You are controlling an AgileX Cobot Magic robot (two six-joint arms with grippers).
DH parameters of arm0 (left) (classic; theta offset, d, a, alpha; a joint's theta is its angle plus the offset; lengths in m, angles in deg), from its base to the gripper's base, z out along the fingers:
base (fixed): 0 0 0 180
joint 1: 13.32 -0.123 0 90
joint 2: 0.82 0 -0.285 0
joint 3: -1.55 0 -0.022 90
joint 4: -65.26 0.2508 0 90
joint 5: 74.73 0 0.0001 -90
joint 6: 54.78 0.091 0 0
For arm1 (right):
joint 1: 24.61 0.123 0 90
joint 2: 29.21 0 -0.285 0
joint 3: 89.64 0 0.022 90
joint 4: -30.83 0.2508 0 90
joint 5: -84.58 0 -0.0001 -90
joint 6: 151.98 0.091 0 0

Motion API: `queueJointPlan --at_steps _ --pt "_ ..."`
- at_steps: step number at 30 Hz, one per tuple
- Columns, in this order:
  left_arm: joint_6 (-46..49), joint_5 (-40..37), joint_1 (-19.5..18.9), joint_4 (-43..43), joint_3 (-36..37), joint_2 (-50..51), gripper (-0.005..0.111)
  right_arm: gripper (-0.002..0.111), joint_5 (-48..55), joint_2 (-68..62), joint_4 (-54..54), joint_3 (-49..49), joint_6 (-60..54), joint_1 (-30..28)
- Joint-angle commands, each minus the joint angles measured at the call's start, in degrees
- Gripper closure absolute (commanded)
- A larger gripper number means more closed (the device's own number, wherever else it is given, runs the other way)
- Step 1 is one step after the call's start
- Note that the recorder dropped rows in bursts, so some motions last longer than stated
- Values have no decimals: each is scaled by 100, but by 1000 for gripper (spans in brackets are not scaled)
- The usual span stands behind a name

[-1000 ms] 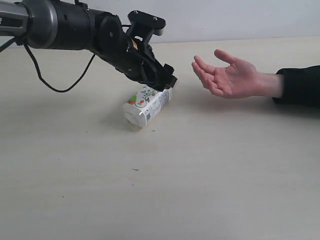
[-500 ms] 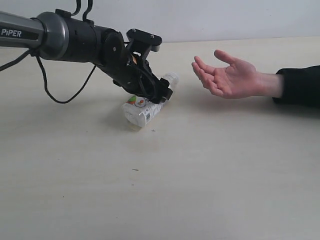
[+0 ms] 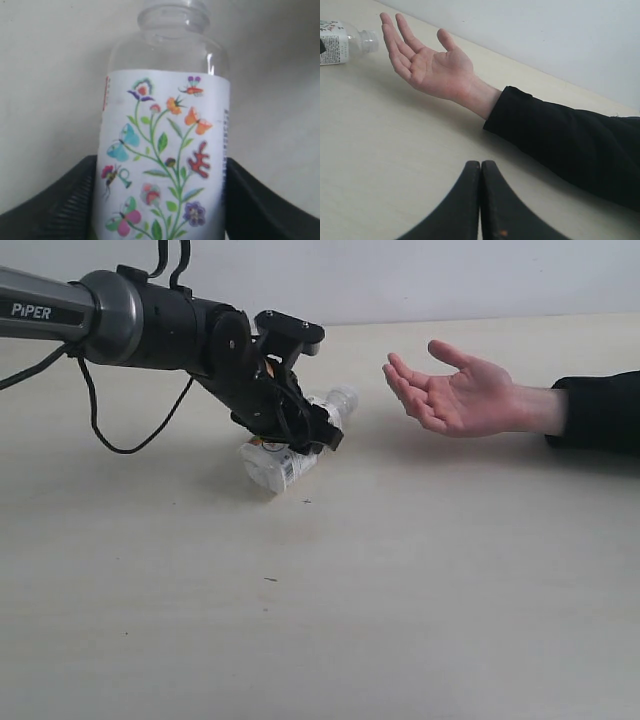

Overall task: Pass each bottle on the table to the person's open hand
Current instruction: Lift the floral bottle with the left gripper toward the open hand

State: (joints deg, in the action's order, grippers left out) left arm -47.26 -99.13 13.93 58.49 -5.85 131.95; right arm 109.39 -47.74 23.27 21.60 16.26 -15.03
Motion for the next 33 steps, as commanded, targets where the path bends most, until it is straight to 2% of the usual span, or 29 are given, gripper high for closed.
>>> queueJointPlan --at_steps 1,3,6,9,11,14,16,17,18,19,21,24,26,33 --pt "-49 -340 -13 -238 -24 -25 87 108 -40 23 5 -15 1 -20" --pt "-49 -587 -13 -302 -51 -129 106 108 -40 23 5 -15 1 -20" --pt "-675 -1408 -13 -302 -323 -674 107 108 -40 23 5 -15 1 -20" --pt "-1620 -1768 103 -306 -351 -1297 107 108 -40 23 5 -15 1 -20" --pt "-1992 -1763 389 -289 -351 -1711 107 108 -40 23 5 -15 1 -20" --pt "-3329 -1194 1132 277 -271 -2094 107 108 -40 23 5 -15 1 -20" --pt "-4815 -817 1679 1521 -271 -2121 107 108 -40 23 5 -15 1 -20" --pt "-5950 -655 2043 2521 -271 -2092 107 108 -40 23 5 -15 1 -20" --pt "-6879 -583 2240 3329 -271 -2032 107 108 -40 23 5 -15 1 -20" --pt "-8272 -539 2555 4579 -271 -1922 107 108 -40 23 5 -15 1 -20" --pt "-9748 -550 2789 5764 -271 -1745 107 108 -40 23 5 -15 1 -20" --pt "-11259 -538 2901 6790 -320 -1416 107 108 -40 23 5 -15 1 -20" --pt "-11571 -461 2884 6858 -479 -1178 107 108 -40 23 5 -15 1 -20" --pt "-11572 -409 2698 6774 -1597 -227 107 108 -40 23 5 -15 1 -20"
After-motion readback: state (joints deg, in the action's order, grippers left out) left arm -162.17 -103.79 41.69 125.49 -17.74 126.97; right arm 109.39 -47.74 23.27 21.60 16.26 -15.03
